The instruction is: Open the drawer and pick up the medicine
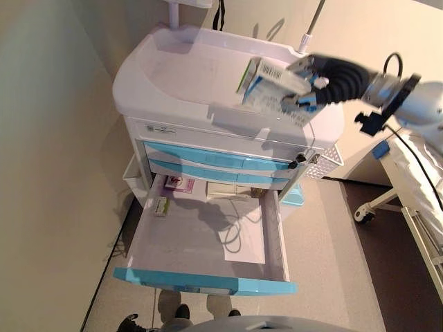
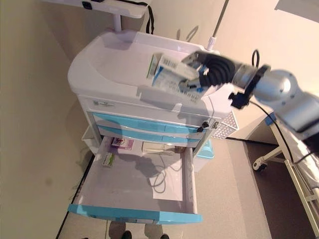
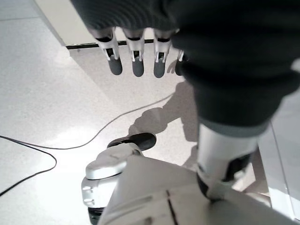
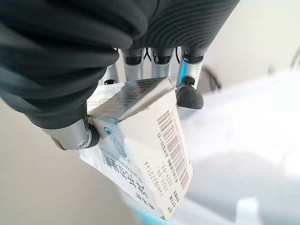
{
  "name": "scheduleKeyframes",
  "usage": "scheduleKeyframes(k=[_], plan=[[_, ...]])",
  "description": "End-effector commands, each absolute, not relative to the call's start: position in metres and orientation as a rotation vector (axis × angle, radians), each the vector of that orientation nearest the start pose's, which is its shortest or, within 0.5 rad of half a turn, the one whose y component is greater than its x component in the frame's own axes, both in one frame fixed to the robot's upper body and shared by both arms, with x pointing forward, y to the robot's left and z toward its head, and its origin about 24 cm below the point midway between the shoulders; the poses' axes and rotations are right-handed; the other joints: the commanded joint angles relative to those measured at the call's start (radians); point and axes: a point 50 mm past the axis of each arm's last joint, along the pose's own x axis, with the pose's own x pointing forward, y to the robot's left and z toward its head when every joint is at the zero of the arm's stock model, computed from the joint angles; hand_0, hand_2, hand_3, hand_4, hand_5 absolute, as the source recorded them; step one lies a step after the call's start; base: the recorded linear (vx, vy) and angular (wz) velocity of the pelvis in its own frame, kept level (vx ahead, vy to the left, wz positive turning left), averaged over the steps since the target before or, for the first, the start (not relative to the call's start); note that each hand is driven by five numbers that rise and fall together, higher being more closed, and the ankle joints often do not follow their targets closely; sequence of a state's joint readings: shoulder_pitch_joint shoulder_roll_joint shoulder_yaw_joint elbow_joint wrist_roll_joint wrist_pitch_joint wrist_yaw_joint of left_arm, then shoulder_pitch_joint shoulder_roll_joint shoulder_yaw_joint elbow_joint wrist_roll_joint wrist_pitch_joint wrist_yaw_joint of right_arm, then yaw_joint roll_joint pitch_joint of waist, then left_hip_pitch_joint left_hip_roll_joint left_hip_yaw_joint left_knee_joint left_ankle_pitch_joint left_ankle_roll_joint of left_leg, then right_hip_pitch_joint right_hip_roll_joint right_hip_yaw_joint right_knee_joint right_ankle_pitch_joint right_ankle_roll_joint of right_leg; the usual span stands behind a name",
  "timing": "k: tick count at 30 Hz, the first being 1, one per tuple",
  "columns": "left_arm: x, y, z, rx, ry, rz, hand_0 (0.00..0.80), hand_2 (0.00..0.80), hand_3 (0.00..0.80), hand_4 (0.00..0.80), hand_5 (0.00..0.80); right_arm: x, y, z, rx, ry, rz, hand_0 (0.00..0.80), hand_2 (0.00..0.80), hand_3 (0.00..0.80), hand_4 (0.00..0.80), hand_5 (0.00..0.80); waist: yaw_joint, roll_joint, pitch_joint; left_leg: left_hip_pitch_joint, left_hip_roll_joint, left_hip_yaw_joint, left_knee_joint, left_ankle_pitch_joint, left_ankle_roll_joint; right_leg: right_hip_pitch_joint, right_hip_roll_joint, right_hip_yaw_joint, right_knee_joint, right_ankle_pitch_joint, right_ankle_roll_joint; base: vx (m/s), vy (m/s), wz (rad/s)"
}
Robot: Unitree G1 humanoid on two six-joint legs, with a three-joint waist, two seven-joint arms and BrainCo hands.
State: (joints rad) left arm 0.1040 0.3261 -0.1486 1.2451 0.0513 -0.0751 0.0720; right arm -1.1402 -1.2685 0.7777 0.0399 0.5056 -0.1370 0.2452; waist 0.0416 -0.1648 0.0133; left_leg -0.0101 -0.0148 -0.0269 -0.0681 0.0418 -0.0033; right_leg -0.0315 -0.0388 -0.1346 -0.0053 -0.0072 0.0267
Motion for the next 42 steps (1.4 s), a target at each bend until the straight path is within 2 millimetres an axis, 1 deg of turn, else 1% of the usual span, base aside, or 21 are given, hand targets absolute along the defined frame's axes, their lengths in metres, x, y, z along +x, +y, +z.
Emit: scheduleKeyframes(k=[1,2,3,6,7,9,11,12,14,15,17,19,20,21,24,29,30,35,36,42], plan=[[0.034,0.261,-0.162,0.409,1.325,0.070,0.000,0.000,0.000,0.000,0.000,0.319,-0.185,0.336,-0.996,-0.587,0.471,0.800,0.800,0.800,0.800,0.800,0.013,-0.024,-0.019,-0.038,-0.018,0.025,0.015,-0.011,-0.007,-0.030,-0.012,-0.009,0.042,0.035,0.056,0.000,0.000,0.00],[0.034,0.261,-0.162,0.409,1.327,0.068,0.000,0.000,0.000,0.000,0.000,0.325,-0.189,0.340,-1.009,-0.580,0.430,0.800,0.800,0.800,0.800,0.800,0.014,-0.027,-0.020,-0.038,-0.017,0.025,0.014,-0.011,-0.008,-0.029,-0.012,-0.010,0.042,0.035,0.056,0.000,0.000,0.00],[0.034,0.260,-0.163,0.409,1.328,0.064,0.000,0.000,0.000,0.000,0.000,0.334,-0.197,0.346,-1.011,-0.569,0.356,0.800,0.800,0.800,0.800,0.800,0.014,-0.025,-0.020,-0.037,-0.017,0.023,0.015,-0.011,-0.007,-0.028,-0.012,-0.012,0.042,0.036,0.056,0.000,0.000,0.00],[0.034,0.261,-0.163,0.417,1.332,0.067,0.000,0.000,0.000,0.000,0.000,0.353,-0.204,0.354,-1.060,-0.526,0.239,0.800,0.800,0.800,0.800,0.800,0.018,-0.027,-0.019,-0.036,-0.018,0.020,0.012,-0.009,-0.009,-0.025,-0.012,-0.016,0.041,0.036,0.055,0.000,0.000,0.00],[0.034,0.260,-0.163,0.417,1.334,0.065,0.000,0.000,0.000,0.000,0.000,0.362,-0.211,0.355,-1.052,-0.501,0.177,0.800,0.800,0.800,0.800,0.800,0.023,-0.027,-0.019,-0.038,-0.018,0.017,0.011,-0.009,-0.008,-0.025,-0.012,-0.018,0.040,0.036,0.054,0.007,-0.009,0.04],[0.034,0.261,-0.163,0.420,1.334,0.070,0.000,0.000,0.000,0.000,0.000,0.374,-0.215,0.356,-1.051,-0.472,0.103,0.800,0.800,0.800,0.800,0.800,0.027,-0.026,-0.019,-0.041,-0.018,0.012,0.010,-0.007,-0.008,-0.025,-0.011,-0.021,0.039,0.036,0.053,0.005,-0.011,0.08],[0.034,0.262,-0.162,0.429,1.339,0.074,0.000,0.000,0.000,0.000,0.000,0.387,-0.222,0.350,-1.053,-0.412,0.009,0.800,0.800,0.800,0.800,0.800,0.037,-0.027,-0.017,-0.045,-0.019,0.006,0.010,-0.005,-0.008,-0.026,-0.012,-0.027,0.038,0.036,0.052,0.005,-0.020,0.08],[0.035,0.263,-0.162,0.431,1.338,0.076,0.000,0.000,0.000,0.000,0.000,0.392,-0.223,0.349,-1.068,-0.391,-0.016,0.800,0.800,0.800,0.800,0.800,0.041,-0.027,-0.015,-0.048,-0.020,0.000,0.012,-0.005,-0.007,-0.028,-0.012,-0.030,0.039,0.035,0.052,0.009,-0.020,0.09],[0.037,0.265,-0.161,0.435,1.338,0.082,0.000,0.000,0.000,0.000,0.000,0.400,-0.235,0.342,-1.079,-0.327,-0.120,0.800,0.800,0.800,0.800,0.800,0.052,-0.027,-0.009,-0.054,-0.022,-0.011,0.012,-0.002,-0.006,-0.028,-0.012,-0.036,0.039,0.035,0.051,0.009,-0.021,0.15],[0.037,0.266,-0.161,0.443,1.338,0.080,0.000,0.000,0.000,0.000,0.000,0.403,-0.238,0.337,-1.083,-0.297,-0.145,0.800,0.800,0.800,0.800,0.800,0.060,-0.027,-0.005,-0.058,-0.023,-0.018,0.013,-0.001,-0.005,-0.029,-0.012,-0.041,0.040,0.035,0.051,0.002,-0.030,0.24],[0.039,0.268,-0.160,0.447,1.331,0.087,0.000,0.000,0.000,0.000,0.000,0.406,-0.246,0.333,-1.088,-0.258,-0.213,0.800,0.800,0.800,0.800,0.800,0.073,-0.027,0.004,-0.067,-0.027,-0.032,0.016,0.002,-0.004,-0.032,-0.013,-0.051,0.043,0.033,0.050,0.000,-0.033,0.28],[0.043,0.269,-0.159,0.453,1.324,0.094,0.000,0.000,0.000,0.000,0.000,0.407,-0.257,0.325,-1.055,-0.213,-0.275,0.800,0.800,0.800,0.800,0.800,0.087,-0.024,0.012,-0.079,-0.033,-0.049,0.019,0.006,-0.004,-0.036,-0.015,-0.067,0.045,0.030,0.050,-0.001,-0.026,0.21],[0.044,0.269,-0.159,0.454,1.321,0.094,0.000,0.000,0.000,0.000,0.000,0.406,-0.261,0.324,-1.083,-0.194,-0.296,0.800,0.800,0.800,0.800,0.800,0.096,-0.024,0.014,-0.084,-0.035,-0.058,0.019,0.008,-0.003,-0.037,-0.016,-0.074,0.046,0.029,0.050,0.015,-0.018,0.29],[0.046,0.269,-0.159,0.457,1.316,0.088,0.000,0.000,0.000,0.000,0.000,0.406,-0.267,0.321,-1.076,-0.177,-0.324,0.800,0.800,0.800,0.800,0.800,0.101,-0.022,0.017,-0.088,-0.038,-0.068,0.019,0.010,-0.004,-0.035,-0.016,-0.083,0.045,0.028,0.050,0.021,-0.028,0.28],[0.050,0.269,-0.159,0.473,1.304,0.081,0.000,0.000,0.000,0.000,0.000,0.402,-0.281,0.316,-1.112,-0.132,-0.377,0.800,0.800,0.800,0.800,0.800,0.125,-0.021,0.026,-0.104,-0.043,-0.097,0.019,0.017,-0.005,-0.036,-0.019,-0.110,0.040,0.025,0.052,0.016,-0.032,0.33],[0.060,0.268,-0.157,0.495,1.269,0.059,0.000,0.000,0.000,0.000,0.000,0.397,-0.298,0.308,-1.122,-0.088,-0.426,0.800,0.800,0.800,0.800,0.800,0.152,-0.020,0.038,-0.128,-0.055,-0.138,0.018,0.029,-0.009,-0.040,-0.023,-0.151,0.036,0.023,0.051,0.008,-0.033,0.39],[0.064,0.267,-0.157,0.499,1.257,0.054,0.000,0.000,0.000,0.000,0.000,0.395,-0.303,0.307,-1.125,-0.074,-0.443,0.800,0.800,0.800,0.800,0.800,0.157,-0.021,0.042,-0.133,-0.059,-0.151,0.017,0.033,-0.009,-0.038,-0.023,-0.165,0.035,0.020,0.051,0.011,-0.027,0.20],[0.071,0.267,-0.156,0.515,1.235,0.045,0.000,0.000,0.000,0.000,0.000,0.392,-0.313,0.301,-1.136,-0.039,-0.462,0.800,0.800,0.800,0.800,0.800,0.168,-0.019,0.047,-0.143,-0.064,-0.174,0.016,0.038,-0.011,-0.038,-0.026,-0.189,0.034,0.016,0.050,0.009,-0.021,0.29],[0.073,0.266,-0.156,0.517,1.232,0.041,0.000,0.000,0.000,0.000,0.000,0.391,-0.316,0.296,-1.135,-0.021,-0.466,0.800,0.800,0.800,0.800,0.800,0.171,-0.018,0.050,-0.144,-0.065,-0.181,0.015,0.039,-0.012,-0.038,-0.026,-0.195,0.034,0.013,0.050,-0.002,-0.007,0.11],[0.078,0.263,-0.155,0.528,1.216,0.028,0.000,0.000,0.000,0.000,0.000,0.390,-0.319,0.293,-1.142,-0.007,-0.472,0.800,0.800,0.800,0.800,0.800,0.175,-0.014,0.055,-0.149,-0.067,-0.191,0.015,0.040,-0.012,-0.040,-0.028,-0.209,0.034,0.011,0.049,0.003,-0.011,0.10]])
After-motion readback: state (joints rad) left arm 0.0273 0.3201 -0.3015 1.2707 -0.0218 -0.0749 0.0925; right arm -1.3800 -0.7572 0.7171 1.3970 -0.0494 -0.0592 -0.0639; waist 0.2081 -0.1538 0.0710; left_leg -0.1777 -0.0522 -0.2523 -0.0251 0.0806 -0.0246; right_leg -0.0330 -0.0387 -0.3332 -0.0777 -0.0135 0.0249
